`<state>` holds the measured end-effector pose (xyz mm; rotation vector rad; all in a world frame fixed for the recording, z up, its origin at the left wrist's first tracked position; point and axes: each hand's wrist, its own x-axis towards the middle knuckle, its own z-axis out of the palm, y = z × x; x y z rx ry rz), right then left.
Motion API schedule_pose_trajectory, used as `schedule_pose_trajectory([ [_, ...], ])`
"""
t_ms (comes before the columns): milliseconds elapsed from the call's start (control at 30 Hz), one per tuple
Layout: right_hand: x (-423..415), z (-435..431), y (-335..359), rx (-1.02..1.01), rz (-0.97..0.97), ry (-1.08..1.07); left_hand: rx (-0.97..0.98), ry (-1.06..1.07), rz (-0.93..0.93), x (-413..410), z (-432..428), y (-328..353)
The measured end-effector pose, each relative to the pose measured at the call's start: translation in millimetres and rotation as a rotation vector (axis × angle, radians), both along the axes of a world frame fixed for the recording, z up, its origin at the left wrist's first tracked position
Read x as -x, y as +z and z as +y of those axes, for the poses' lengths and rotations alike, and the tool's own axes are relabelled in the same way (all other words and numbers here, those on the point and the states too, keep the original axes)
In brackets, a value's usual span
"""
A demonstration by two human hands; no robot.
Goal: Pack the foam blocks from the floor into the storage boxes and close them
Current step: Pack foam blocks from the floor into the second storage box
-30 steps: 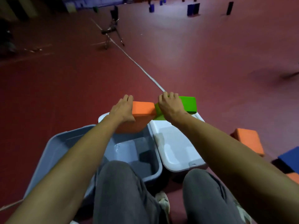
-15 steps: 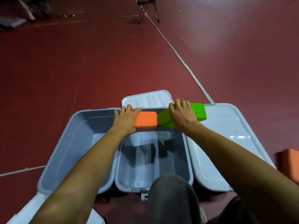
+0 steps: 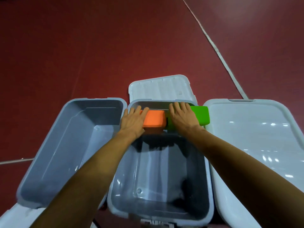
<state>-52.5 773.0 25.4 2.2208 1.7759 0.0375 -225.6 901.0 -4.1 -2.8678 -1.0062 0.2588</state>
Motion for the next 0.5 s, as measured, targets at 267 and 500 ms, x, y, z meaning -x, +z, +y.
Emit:
schedule_pose_trajectory([
  [267, -42.1, 24.3, -69.8, -0.039, 0.118, 0.049, -0.051, 0.058, 0.081, -28.0, 19.5, -55.3],
  [500, -56.4, 10.5, -121.1, -0.122, 0.153, -0.153, -0.038, 0.021, 0.131, -36.2, 42.0, -87.9],
])
